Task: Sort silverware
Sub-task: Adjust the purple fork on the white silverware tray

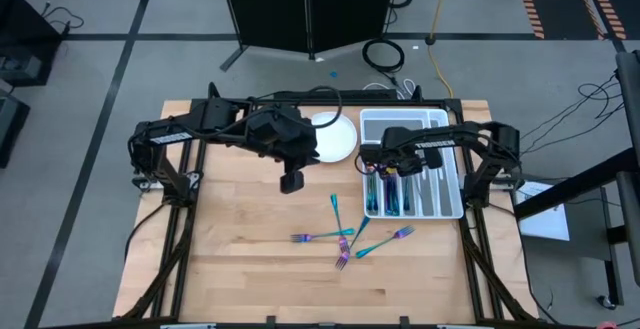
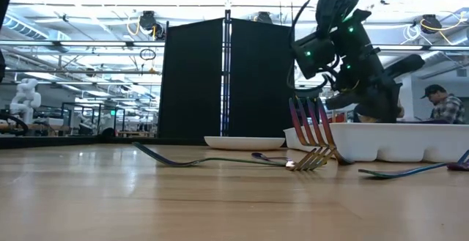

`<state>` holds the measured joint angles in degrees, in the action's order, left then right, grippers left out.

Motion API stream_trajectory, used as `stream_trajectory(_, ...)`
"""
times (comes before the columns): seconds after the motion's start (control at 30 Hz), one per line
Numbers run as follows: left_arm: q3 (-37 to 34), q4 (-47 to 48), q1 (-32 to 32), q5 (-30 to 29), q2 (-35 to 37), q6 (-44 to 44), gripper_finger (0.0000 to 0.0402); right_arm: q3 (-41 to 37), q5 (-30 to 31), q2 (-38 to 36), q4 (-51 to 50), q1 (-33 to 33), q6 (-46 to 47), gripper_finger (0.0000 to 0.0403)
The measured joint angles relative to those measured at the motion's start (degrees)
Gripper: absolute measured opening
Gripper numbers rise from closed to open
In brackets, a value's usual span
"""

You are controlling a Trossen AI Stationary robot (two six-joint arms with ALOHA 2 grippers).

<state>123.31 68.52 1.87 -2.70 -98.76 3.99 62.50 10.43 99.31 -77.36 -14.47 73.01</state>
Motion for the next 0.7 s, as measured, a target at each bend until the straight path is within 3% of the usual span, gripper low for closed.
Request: stream_trajectory(0.7,0.0,3.1,0.0,2.7,0.0,-3.0,0.0066,0.0,1.6,0.0,1.0,0.8,4.3,0.0006)
